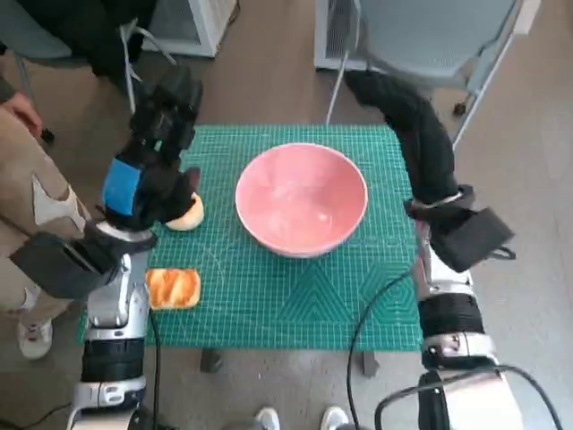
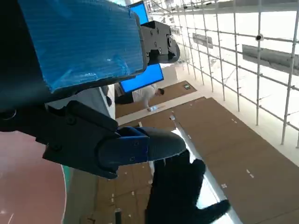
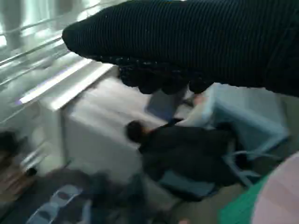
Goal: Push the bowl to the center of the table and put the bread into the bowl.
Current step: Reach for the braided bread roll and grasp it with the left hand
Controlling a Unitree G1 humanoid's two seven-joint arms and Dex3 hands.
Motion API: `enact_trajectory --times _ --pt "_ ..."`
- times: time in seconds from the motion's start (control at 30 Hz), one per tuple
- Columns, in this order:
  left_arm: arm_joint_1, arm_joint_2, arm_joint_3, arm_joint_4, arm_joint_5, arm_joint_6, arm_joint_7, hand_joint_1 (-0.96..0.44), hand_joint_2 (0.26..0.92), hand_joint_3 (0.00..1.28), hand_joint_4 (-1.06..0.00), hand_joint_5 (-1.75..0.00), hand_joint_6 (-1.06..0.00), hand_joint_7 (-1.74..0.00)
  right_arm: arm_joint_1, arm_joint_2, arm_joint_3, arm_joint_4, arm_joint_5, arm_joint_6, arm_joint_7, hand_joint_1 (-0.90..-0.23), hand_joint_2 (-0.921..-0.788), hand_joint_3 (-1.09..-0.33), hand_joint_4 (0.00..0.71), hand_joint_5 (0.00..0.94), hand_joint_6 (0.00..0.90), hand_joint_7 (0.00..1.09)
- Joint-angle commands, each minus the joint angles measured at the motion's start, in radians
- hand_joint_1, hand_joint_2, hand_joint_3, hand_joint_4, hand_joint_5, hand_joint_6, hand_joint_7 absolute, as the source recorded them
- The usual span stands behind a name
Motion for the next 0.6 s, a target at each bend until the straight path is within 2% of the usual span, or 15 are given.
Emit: enact_trajectory --times 0.03,0.2,0.6 --pt "-0.013 -0.008 0.001 0.019 -0.005 -0.008 -0.002 -0.71 0.921 0.44 -0.04 0.00 0.00 -0.34 0.044 -0.005 0.016 -0.034 0.022 0.031 0.053 -0.733 -0.921 -0.854 0.141 0.005 -0.001 0.46" --pt "-0.013 -0.005 0.001 0.018 -0.006 -0.006 -0.007 -0.72 0.921 0.42 -0.04 0.00 0.00 -0.34 0.055 -0.007 0.017 -0.065 0.037 0.046 0.074 -0.732 -0.921 -0.848 0.141 0.004 -0.001 0.46" --pt "-0.009 0.011 0.003 0.004 -0.002 0.018 -0.008 -0.75 0.921 0.37 -0.04 0.00 0.00 -0.34 0.066 -0.007 0.021 -0.088 0.044 0.049 0.077 -0.729 -0.921 -0.843 0.142 0.004 -0.001 0.46"
